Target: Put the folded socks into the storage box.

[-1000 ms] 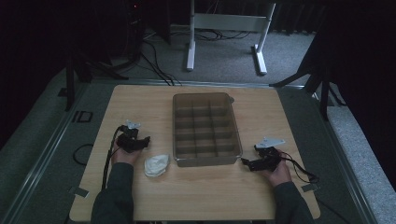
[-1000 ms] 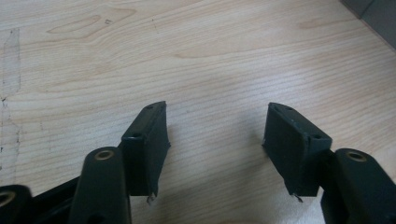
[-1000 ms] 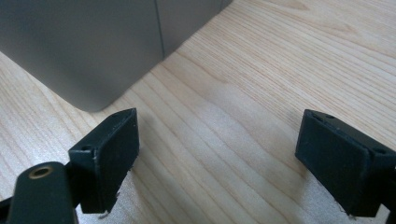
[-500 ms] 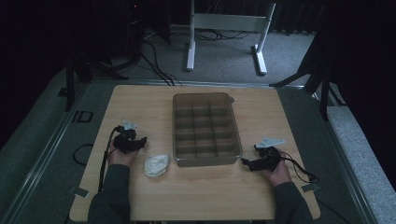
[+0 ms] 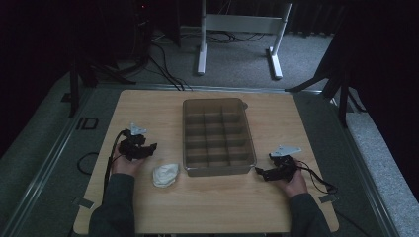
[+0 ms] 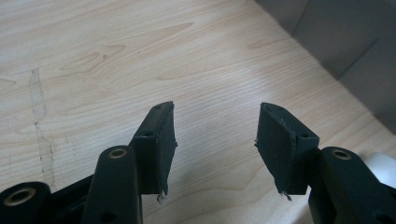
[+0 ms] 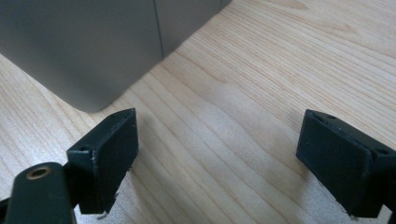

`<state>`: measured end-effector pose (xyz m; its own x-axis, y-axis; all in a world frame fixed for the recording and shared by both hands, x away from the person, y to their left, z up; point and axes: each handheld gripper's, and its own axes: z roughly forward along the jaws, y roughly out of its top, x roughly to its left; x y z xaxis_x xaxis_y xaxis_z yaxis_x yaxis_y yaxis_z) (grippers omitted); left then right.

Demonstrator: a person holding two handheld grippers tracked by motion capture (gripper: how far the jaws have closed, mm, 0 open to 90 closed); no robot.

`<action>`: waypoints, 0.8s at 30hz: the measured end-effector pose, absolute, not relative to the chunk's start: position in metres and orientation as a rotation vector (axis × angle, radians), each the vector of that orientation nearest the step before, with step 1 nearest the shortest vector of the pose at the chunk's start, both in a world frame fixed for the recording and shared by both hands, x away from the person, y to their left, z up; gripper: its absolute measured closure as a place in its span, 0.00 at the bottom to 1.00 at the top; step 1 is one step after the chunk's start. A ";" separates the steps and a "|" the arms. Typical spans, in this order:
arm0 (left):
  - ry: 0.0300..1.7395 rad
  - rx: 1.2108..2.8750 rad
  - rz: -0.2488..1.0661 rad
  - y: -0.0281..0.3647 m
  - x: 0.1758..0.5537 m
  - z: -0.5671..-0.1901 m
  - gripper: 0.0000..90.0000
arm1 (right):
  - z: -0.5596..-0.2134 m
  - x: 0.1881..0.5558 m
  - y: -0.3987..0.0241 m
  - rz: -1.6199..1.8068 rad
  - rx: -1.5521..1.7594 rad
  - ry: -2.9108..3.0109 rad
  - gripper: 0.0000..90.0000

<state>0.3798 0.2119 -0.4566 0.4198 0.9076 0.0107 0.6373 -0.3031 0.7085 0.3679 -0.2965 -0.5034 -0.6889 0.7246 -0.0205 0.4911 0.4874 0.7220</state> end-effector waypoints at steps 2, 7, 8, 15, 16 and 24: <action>1.294 2.045 0.558 0.211 0.378 -0.453 0.52 | -0.503 0.368 -0.296 1.018 1.025 2.413 0.14; 1.274 2.037 0.548 0.211 0.375 -0.445 0.52 | -0.503 0.368 -0.296 1.017 1.027 2.411 0.14; 1.270 2.038 0.547 0.211 0.375 -0.443 0.52 | -0.503 0.368 -0.296 1.017 1.026 2.412 0.14; 1.253 2.036 0.540 0.213 0.372 -0.434 0.52 | -0.503 0.367 -0.296 1.016 1.030 2.409 0.14; 1.246 2.038 0.538 0.213 0.372 -0.433 0.52 | -0.503 0.367 -0.296 1.016 1.031 2.409 0.14; 1.222 2.051 0.528 0.215 0.367 -0.424 0.52 | -0.503 0.367 -0.296 1.016 1.031 2.409 0.14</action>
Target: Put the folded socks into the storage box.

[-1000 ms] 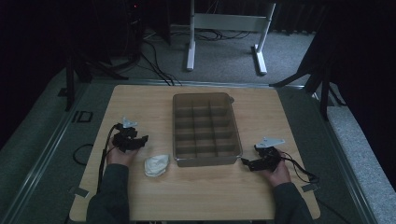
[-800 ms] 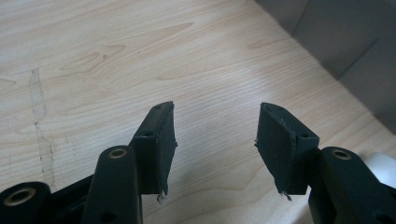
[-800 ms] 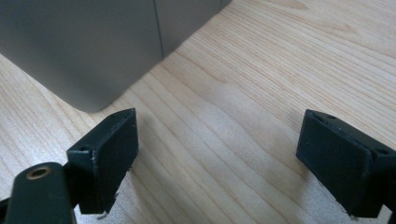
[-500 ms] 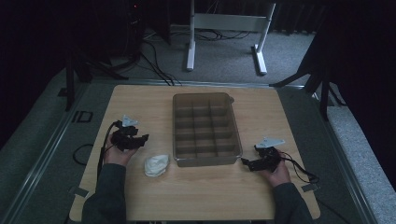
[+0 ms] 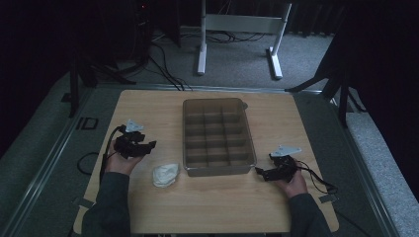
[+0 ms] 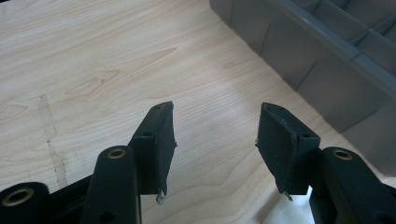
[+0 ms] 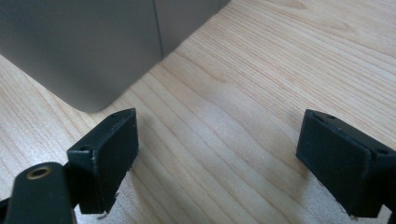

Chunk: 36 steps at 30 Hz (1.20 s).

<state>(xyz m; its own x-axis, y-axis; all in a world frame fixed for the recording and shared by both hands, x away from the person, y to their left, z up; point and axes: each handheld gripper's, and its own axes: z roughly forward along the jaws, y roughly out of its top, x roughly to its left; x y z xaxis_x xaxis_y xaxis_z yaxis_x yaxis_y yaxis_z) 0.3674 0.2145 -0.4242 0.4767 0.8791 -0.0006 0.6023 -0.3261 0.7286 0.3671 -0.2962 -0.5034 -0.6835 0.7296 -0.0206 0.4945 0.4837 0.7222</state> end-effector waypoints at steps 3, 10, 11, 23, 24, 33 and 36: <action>1.210 2.061 0.532 0.214 0.365 -0.423 0.52 | -0.503 0.367 -0.296 1.016 1.031 2.408 0.14; 1.173 2.107 0.535 0.212 0.357 -0.418 0.51 | -0.503 0.367 -0.296 1.016 1.031 2.408 0.14; 1.167 2.111 0.535 0.211 0.356 -0.418 0.51 | -0.503 0.367 -0.296 1.016 1.031 2.408 0.14; 1.113 2.188 0.483 0.202 0.341 -0.425 0.51 | -0.503 0.367 -0.296 1.016 1.029 2.407 0.14; 1.110 2.195 0.479 0.201 0.340 -0.426 0.51 | -0.503 0.367 -0.296 1.016 1.029 2.408 0.14; 1.064 2.257 0.457 0.196 0.336 -0.427 0.50 | -0.503 0.367 -0.296 1.016 1.030 2.407 0.14; 1.041 2.281 0.449 0.192 0.334 -0.426 0.50 | -0.503 0.367 -0.296 1.017 1.031 2.406 0.14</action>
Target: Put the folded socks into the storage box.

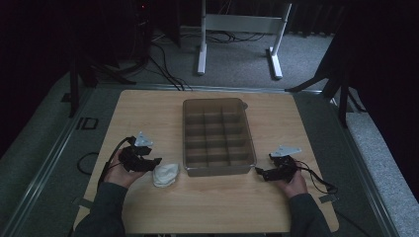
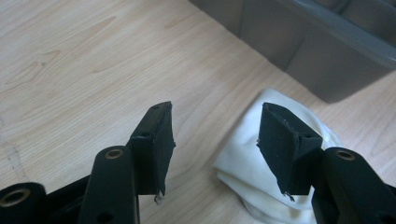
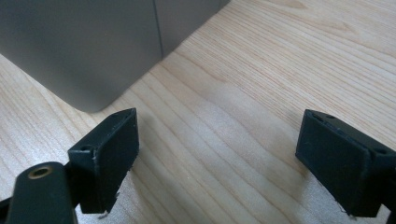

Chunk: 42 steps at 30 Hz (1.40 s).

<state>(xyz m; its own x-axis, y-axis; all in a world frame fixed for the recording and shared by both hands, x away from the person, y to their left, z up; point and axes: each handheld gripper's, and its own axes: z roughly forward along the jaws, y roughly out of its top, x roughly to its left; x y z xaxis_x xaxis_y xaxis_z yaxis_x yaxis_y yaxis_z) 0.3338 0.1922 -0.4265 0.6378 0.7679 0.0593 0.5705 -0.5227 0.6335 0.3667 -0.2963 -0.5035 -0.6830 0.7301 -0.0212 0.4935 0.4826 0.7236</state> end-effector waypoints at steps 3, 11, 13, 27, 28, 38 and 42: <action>1.021 2.304 0.440 0.189 0.332 -0.427 0.50 | -0.504 0.367 -0.296 1.017 1.032 2.406 0.14; 0.989 2.354 0.405 0.179 0.326 -0.432 0.50 | -0.504 0.367 -0.296 1.017 1.031 2.407 0.14; 0.982 2.365 0.399 0.179 0.325 -0.433 0.50 | -0.504 0.367 -0.296 1.017 1.030 2.407 0.14; 0.975 2.424 0.356 0.181 0.317 -0.442 0.51 | -0.503 0.367 -0.296 1.018 1.031 2.407 0.14; 0.972 2.424 0.352 0.180 0.316 -0.443 0.51 | -0.503 0.367 -0.296 1.017 1.031 2.407 0.14; 0.905 2.485 0.323 0.164 0.311 -0.445 0.50 | -0.503 0.367 -0.296 1.017 1.031 2.407 0.14; 0.916 2.505 0.286 0.160 0.314 -0.451 0.50 | -0.503 0.367 -0.296 1.017 1.031 2.407 0.14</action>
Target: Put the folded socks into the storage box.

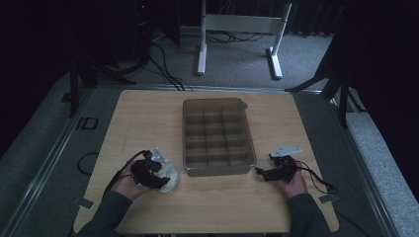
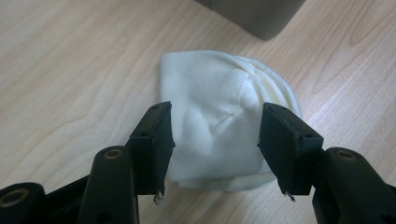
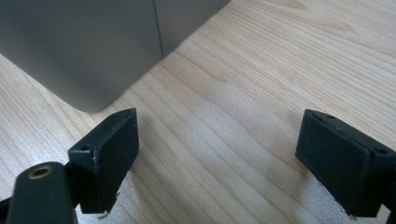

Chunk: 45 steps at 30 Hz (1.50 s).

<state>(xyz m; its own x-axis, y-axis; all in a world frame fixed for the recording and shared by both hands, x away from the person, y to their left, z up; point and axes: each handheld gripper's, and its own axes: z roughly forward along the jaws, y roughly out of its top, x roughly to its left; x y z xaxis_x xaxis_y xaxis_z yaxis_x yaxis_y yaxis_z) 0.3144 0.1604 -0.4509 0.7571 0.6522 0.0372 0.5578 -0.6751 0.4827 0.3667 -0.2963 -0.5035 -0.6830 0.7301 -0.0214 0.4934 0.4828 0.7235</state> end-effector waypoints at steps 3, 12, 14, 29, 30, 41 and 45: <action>0.927 2.516 0.250 0.159 0.317 -0.458 0.49 | -0.503 0.367 -0.296 1.017 1.031 2.407 0.14; 0.958 2.506 0.171 0.157 0.322 -0.465 0.46 | -0.504 0.367 -0.296 1.017 1.030 2.406 0.14; 0.969 2.506 0.157 0.156 0.323 -0.468 0.45 | -0.504 0.367 -0.296 1.017 1.030 2.407 0.14; 1.019 2.509 0.089 0.155 0.328 -0.474 0.41 | -0.504 0.367 -0.296 1.017 1.031 2.406 0.14; 1.028 2.513 0.092 0.154 0.328 -0.474 0.42 | -0.504 0.367 -0.296 1.017 1.031 2.406 0.14; 0.988 2.546 0.079 0.145 0.323 -0.470 0.73 | -0.504 0.367 -0.296 1.017 1.032 2.406 0.14; 0.958 2.564 0.096 0.143 0.321 -0.469 0.77 | -0.504 0.367 -0.296 1.017 1.032 2.406 0.14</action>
<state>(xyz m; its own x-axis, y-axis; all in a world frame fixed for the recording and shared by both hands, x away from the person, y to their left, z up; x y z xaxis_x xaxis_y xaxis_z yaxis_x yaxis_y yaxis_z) 0.3211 0.1435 -0.4691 0.7629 0.6423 -0.0743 0.6148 -0.6851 0.3907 0.3667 -0.2962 -0.5035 -0.6823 0.7307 -0.0219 0.4935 0.4826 0.7236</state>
